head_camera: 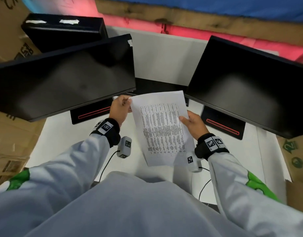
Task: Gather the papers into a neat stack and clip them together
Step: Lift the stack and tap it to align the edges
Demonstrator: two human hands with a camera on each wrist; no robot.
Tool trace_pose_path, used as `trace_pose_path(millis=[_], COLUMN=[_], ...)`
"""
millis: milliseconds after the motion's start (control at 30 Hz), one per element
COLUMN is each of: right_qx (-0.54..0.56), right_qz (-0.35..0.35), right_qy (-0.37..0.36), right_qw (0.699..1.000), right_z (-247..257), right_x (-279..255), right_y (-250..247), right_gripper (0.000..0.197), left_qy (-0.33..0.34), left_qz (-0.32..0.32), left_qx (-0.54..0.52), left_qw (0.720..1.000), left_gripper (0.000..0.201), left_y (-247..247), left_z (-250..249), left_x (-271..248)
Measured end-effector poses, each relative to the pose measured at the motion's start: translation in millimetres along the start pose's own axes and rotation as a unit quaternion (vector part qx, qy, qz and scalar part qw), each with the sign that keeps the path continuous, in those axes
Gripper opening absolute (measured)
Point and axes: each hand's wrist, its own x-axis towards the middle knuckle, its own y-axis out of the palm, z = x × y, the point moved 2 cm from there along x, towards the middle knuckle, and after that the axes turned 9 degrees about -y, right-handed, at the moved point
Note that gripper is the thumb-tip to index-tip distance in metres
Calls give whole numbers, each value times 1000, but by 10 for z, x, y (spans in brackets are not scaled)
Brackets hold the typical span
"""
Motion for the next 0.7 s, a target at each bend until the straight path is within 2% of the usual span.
trace_pose_path(millis=[133, 200, 267, 333, 400, 467, 567, 700], right_qx=[16, 41, 83, 134, 145, 118, 110, 164], right_qz=[-13, -31, -62, -108, -148, -169, -180, -134], right_qy=[-2, 2, 5, 4, -1, -13, -52, -48], right_qw=[1000, 999, 995, 985, 978, 978, 976, 976], right_z=[23, 26, 20, 34, 89, 145, 232, 210], right_x=[-19, -18, -9, 9, 18, 9, -56, -52], right_y=[41, 58, 54, 16, -34, -39, 35, 0], right_gripper=[32, 32, 31, 31, 29, 28, 26, 25], left_qy=[47, 31, -15, -37, -58, -53, 10, 23], left_qz=[-64, -42, 86, 233, 288, 257, 167, 131], left_qx=[14, -35, -71, -32, -9, 18, 93, 30], left_qw=[997, 998, 994, 971, 956, 965, 981, 991], left_gripper=[8, 13, 30, 43, 49, 46, 41, 38], left_y=[34, 58, 138, 212, 245, 283, 340, 321], left_z=[-61, -54, -8, 77, 177, 200, 158, 64], left_x=[-50, -65, -118, -227, -284, -312, -298, -336])
